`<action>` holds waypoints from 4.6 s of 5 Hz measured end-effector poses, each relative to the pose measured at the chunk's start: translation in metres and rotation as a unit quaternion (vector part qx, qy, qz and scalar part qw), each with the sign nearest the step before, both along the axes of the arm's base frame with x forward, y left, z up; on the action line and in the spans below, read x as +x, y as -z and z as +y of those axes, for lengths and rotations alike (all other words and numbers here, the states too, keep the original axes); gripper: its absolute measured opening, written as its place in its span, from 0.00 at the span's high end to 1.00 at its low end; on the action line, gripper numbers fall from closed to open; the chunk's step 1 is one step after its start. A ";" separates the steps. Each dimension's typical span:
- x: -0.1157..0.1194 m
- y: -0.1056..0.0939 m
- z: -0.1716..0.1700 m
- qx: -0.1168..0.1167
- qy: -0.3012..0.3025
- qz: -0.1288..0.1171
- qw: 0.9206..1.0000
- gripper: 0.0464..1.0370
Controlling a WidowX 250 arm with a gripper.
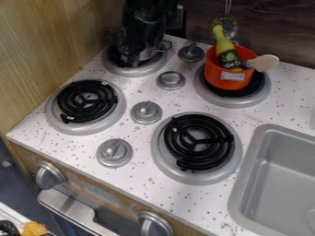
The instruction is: Move the silver pot in the bottom right side of the burner
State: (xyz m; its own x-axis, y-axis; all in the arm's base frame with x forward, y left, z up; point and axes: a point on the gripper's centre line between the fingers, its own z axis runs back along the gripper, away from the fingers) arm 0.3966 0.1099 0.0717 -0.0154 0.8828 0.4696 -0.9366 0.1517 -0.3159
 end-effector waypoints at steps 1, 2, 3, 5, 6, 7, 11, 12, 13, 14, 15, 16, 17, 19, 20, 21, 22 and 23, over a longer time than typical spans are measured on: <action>0.004 0.010 0.028 0.003 0.019 0.011 1.000 0.04; 0.013 0.005 0.042 0.010 0.034 0.010 0.999 0.04; 0.015 0.017 0.051 0.000 0.044 0.013 0.999 0.04; 0.020 0.033 0.049 -0.034 0.059 0.031 0.997 0.07; 0.022 0.034 0.046 -0.046 0.073 0.033 0.996 0.34; 0.020 0.036 0.040 -0.061 0.084 0.043 0.994 0.65; 0.003 0.023 0.022 -0.049 0.179 0.047 0.982 0.97; -0.001 0.011 0.006 -0.080 0.074 0.076 0.991 0.97; -0.011 0.007 -0.017 -0.103 -0.046 0.092 0.989 0.97; -0.020 0.007 -0.033 -0.116 -0.149 0.085 0.978 0.97; -0.029 0.002 -0.052 -0.106 -0.260 0.068 0.957 0.97; -0.032 -0.003 -0.066 -0.114 -0.313 0.061 0.941 0.97; -0.043 -0.002 -0.088 -0.116 -0.356 0.049 0.926 0.97; -0.062 -0.004 -0.116 -0.126 -0.427 0.027 0.895 0.97; -0.074 -0.001 -0.129 -0.130 -0.442 0.022 0.887 0.97; -0.082 0.007 -0.147 -0.132 -0.441 0.017 0.888 0.97; -0.088 0.015 -0.165 -0.150 -0.447 0.013 0.882 0.97; -0.088 0.022 -0.166 -0.155 -0.442 -0.006 0.884 0.97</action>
State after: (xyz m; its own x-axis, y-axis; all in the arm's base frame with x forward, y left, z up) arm 0.3090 -0.0565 0.0493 -0.7661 0.6100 0.2023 -0.6426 -0.7328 -0.2238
